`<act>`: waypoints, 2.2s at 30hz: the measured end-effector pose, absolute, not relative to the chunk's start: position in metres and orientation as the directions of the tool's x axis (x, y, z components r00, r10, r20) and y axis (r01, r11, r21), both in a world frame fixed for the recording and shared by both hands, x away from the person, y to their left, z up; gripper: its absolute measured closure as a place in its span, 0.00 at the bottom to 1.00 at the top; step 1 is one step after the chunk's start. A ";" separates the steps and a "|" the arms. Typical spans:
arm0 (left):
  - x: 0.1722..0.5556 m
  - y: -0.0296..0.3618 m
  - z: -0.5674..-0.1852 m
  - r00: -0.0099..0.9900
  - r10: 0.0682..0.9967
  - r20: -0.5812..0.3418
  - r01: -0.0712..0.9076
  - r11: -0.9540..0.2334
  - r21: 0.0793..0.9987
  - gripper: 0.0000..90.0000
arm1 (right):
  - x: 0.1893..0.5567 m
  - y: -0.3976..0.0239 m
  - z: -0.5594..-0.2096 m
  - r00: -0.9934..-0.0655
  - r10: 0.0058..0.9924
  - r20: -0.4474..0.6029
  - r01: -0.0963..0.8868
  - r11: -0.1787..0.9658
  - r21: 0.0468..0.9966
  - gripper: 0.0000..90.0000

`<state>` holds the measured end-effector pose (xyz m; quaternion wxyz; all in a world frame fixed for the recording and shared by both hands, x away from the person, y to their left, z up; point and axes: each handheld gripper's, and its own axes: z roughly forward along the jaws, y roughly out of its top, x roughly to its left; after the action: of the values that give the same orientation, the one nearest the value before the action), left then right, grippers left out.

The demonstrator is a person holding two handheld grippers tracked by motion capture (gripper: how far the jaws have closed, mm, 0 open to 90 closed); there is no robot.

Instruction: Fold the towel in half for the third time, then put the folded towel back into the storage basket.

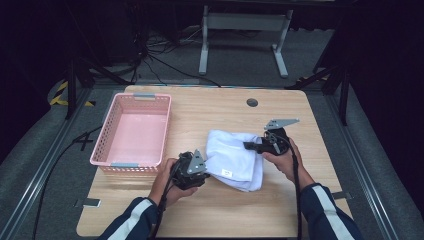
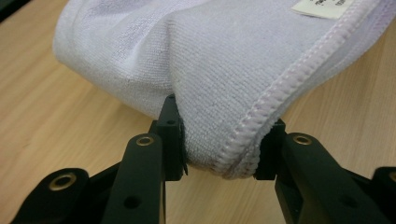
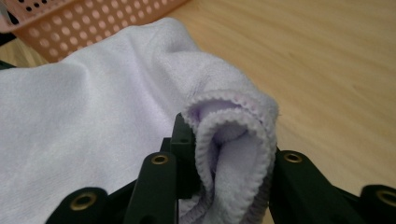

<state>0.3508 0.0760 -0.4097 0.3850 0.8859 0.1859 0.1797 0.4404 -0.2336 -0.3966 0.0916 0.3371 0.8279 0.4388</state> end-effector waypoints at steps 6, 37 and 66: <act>0.344 0.122 -0.386 0.806 0.543 0.237 0.192 -0.618 0.763 0.71 | 0.458 -0.185 -0.374 -0.808 0.576 0.123 0.411 0.402 0.819 0.78; 0.350 0.295 -0.389 0.458 0.864 0.212 0.394 -0.410 0.823 0.71 | 0.521 0.048 -0.344 -0.902 0.426 0.064 0.279 0.465 0.840 0.78; 0.324 0.228 -0.373 0.644 0.759 0.097 0.282 -0.353 0.892 0.20 | 0.474 -0.012 -0.352 -0.904 0.416 -0.095 0.195 0.602 0.774 0.34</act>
<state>0.3244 0.2276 -0.3725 0.4609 0.7809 0.3330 0.2587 0.4736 -0.0122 -0.3523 0.1341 0.1727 0.8848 0.4114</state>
